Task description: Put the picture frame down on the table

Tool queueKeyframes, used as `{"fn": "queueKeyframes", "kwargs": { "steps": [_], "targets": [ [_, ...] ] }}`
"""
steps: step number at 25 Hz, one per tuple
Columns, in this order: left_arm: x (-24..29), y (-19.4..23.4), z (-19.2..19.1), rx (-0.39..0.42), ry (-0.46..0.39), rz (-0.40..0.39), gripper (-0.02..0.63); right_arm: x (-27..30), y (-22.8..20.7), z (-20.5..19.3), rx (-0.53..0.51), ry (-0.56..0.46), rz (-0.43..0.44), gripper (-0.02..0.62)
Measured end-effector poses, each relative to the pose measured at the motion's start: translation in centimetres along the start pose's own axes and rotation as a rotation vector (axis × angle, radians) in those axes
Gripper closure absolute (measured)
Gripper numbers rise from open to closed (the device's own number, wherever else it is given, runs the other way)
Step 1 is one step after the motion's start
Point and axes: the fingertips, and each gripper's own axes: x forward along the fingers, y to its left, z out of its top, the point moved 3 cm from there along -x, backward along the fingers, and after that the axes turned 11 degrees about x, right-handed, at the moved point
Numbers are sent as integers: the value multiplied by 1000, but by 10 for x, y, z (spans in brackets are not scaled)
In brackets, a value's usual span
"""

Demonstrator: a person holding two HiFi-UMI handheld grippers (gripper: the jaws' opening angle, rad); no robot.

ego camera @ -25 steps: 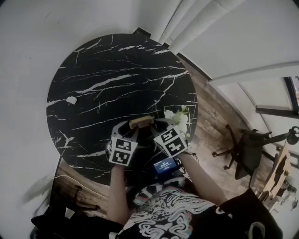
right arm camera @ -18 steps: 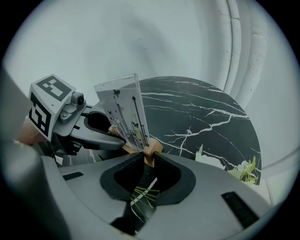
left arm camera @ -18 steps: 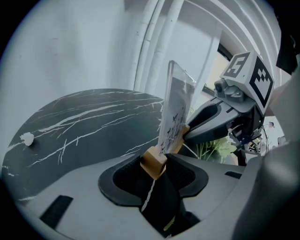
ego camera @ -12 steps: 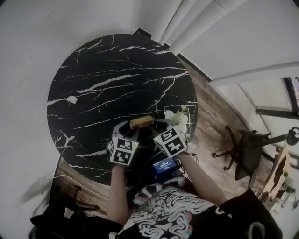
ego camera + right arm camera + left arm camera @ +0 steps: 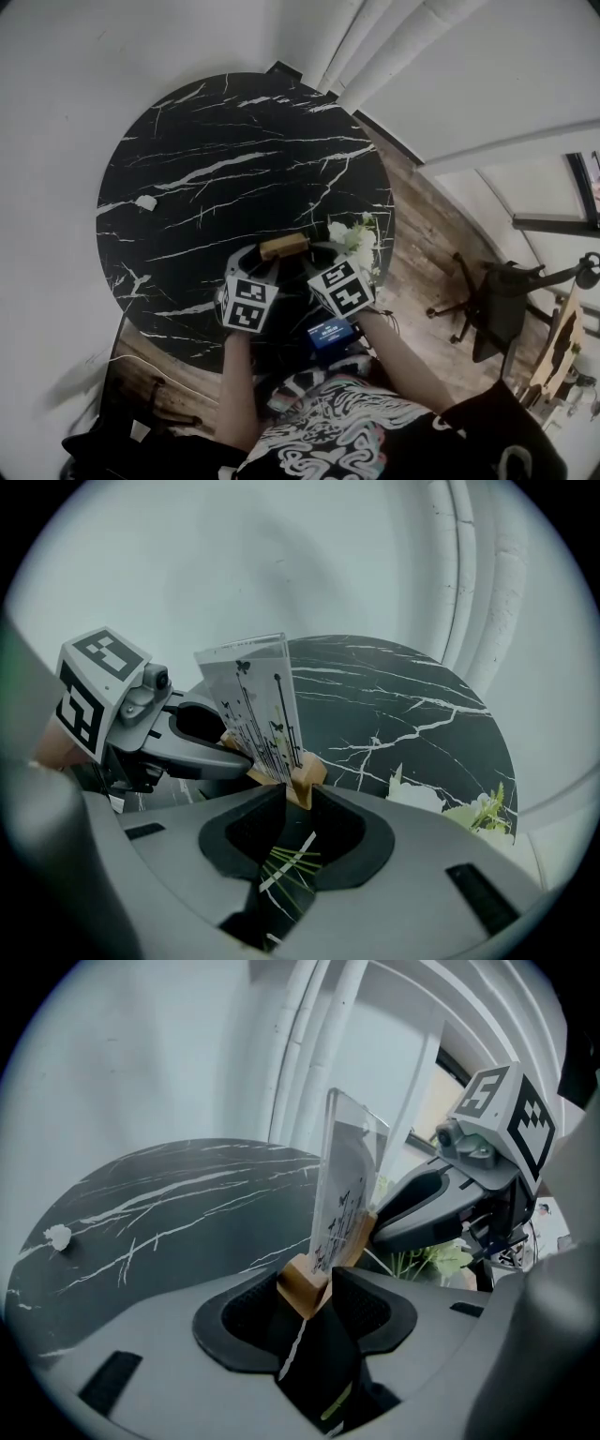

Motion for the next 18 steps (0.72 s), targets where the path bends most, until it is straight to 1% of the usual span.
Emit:
{"fn": "queueKeyframes", "kwargs": {
  "steps": [5,9,12,17,18],
  "targets": [
    [-7,5,-2,3,-15,49,428,-4,-1,-2,7,6,-2,525],
    [-14,6,-1,5,-41,54,430,-7,0,-3,13,4,-5,526],
    [-22,6,0,-10,-45,58,431,-10,0,-3,19,-3,-11,526],
    [-31,4,1,-51,-65,60,466,-18,1,0,11,-34,-18,528],
    [-33,2,2,-53,-68,64,474,-21,1,0,7,-39,-18,539]
  ]
}}
